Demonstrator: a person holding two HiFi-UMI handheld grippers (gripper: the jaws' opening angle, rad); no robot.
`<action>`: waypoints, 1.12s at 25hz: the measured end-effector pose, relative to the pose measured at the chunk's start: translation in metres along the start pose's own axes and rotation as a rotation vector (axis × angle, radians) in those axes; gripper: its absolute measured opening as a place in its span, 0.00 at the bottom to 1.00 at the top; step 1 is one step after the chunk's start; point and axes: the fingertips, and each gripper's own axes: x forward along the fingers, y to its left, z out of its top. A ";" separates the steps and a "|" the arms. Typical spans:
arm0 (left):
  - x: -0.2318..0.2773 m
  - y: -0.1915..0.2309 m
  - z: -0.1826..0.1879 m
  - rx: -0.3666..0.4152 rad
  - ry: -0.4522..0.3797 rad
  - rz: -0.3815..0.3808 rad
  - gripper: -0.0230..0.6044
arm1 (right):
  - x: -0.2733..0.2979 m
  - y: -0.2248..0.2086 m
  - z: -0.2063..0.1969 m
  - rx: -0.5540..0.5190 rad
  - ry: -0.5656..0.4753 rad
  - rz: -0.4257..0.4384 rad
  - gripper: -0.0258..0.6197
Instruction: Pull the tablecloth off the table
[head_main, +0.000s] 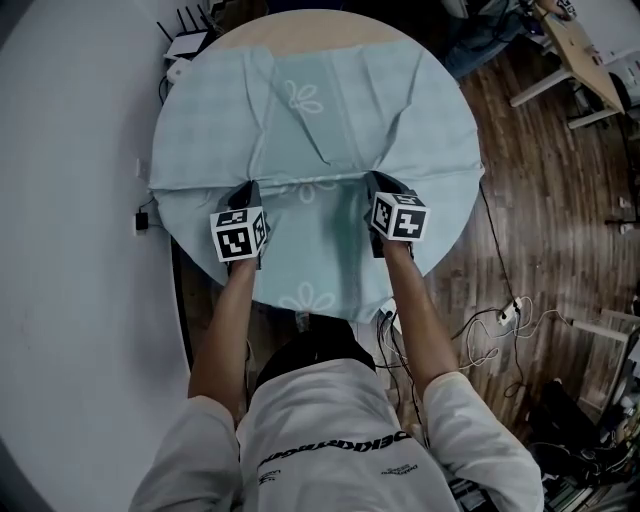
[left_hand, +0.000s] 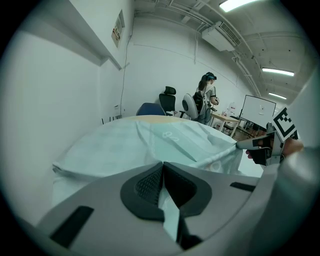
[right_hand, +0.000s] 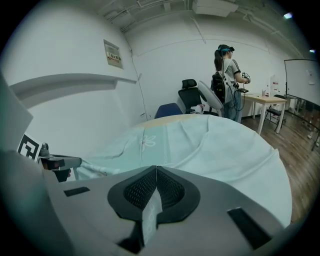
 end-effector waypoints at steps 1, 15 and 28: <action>-0.009 -0.002 -0.001 0.003 -0.005 -0.005 0.06 | -0.008 0.003 -0.001 -0.001 -0.005 -0.001 0.09; -0.111 -0.027 -0.006 0.041 -0.079 -0.033 0.06 | -0.109 0.041 -0.016 -0.043 -0.053 0.010 0.09; -0.191 -0.052 -0.019 -0.013 -0.160 0.019 0.06 | -0.186 0.063 -0.026 -0.073 -0.143 0.055 0.09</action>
